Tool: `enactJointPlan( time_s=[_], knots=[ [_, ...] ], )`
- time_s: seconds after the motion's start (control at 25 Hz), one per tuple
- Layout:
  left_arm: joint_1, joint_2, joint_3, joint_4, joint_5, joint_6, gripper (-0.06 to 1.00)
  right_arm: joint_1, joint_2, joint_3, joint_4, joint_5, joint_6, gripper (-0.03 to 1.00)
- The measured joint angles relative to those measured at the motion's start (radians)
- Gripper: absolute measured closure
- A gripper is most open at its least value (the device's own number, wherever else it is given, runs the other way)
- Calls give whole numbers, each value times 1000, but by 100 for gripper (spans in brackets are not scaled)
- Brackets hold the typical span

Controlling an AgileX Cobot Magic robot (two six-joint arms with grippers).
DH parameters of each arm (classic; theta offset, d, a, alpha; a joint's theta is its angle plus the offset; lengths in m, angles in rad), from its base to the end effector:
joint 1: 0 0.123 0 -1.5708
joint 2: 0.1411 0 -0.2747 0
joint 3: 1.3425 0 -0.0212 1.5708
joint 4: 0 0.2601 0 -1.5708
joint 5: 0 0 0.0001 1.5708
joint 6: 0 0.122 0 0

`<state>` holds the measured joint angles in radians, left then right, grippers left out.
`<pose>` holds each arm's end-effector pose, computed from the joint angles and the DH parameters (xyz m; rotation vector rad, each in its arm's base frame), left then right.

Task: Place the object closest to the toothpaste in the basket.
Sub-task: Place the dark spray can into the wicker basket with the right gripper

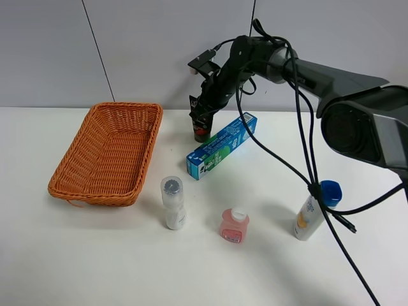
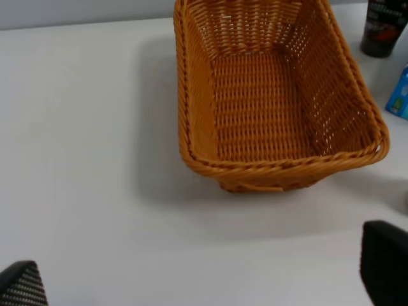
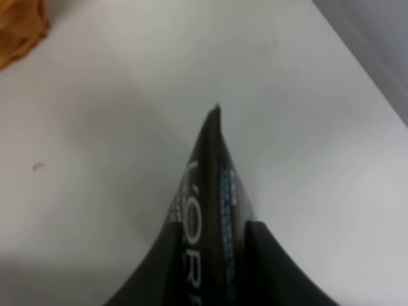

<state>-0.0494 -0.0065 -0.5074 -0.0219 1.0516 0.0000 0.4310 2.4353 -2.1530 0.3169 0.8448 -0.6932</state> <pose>0.0399 -0.0043 0.2713 0.0510 2.0209 -0.0574 0.4913 0.2572 0.1397 -1.2055 2.2674 0.2856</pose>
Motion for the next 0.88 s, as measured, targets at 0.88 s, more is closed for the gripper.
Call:
enactJointPlan(
  time_s=[0.88],
  knots=[
    [0, 0, 0, 0, 0, 0, -5, 233, -153, 0, 325, -52, -142, 77]
  ],
)
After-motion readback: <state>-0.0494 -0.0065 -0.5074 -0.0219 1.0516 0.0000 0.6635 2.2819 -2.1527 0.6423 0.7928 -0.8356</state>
